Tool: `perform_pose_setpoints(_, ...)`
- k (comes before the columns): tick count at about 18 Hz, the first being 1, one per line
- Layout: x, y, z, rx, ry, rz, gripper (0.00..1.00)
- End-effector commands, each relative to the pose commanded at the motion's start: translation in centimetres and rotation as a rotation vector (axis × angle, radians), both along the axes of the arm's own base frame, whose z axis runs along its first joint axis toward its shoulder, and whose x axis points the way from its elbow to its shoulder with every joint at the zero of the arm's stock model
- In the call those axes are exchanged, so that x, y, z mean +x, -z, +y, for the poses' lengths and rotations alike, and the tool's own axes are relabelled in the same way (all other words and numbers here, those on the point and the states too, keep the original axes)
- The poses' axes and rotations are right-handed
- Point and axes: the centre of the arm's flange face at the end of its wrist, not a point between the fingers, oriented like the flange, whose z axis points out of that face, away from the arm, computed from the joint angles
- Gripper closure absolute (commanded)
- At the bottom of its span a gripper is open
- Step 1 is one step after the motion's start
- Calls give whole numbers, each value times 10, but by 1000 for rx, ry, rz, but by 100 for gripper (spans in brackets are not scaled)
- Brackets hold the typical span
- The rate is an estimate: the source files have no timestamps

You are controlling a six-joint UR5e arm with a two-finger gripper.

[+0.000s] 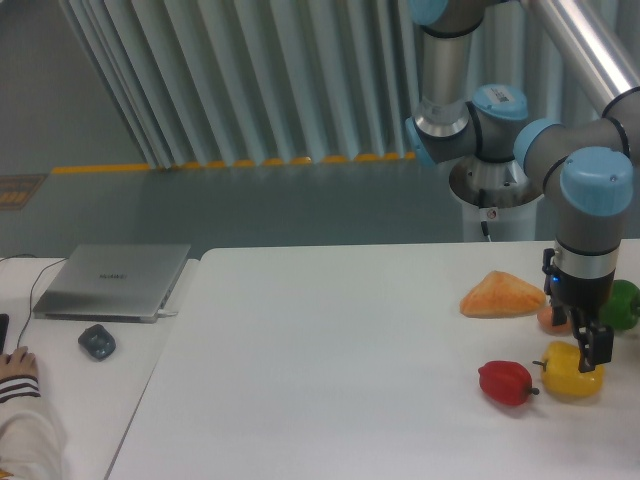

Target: Place the triangular bread in the basket

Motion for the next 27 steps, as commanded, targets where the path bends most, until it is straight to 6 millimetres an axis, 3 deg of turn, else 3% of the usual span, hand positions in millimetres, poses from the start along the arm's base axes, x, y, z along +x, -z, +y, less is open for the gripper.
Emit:
perform_pose_setpoints(6,10,17,1,18,1,24,0)
perform_pose_setpoints(18,6,1,6,22,-67,32,0)
perform_pose_setpoints(22,10,-9,19,34,-118,18,0)
perform_pose_setpoints(27,22,-5,36,57,-234,-2,0)
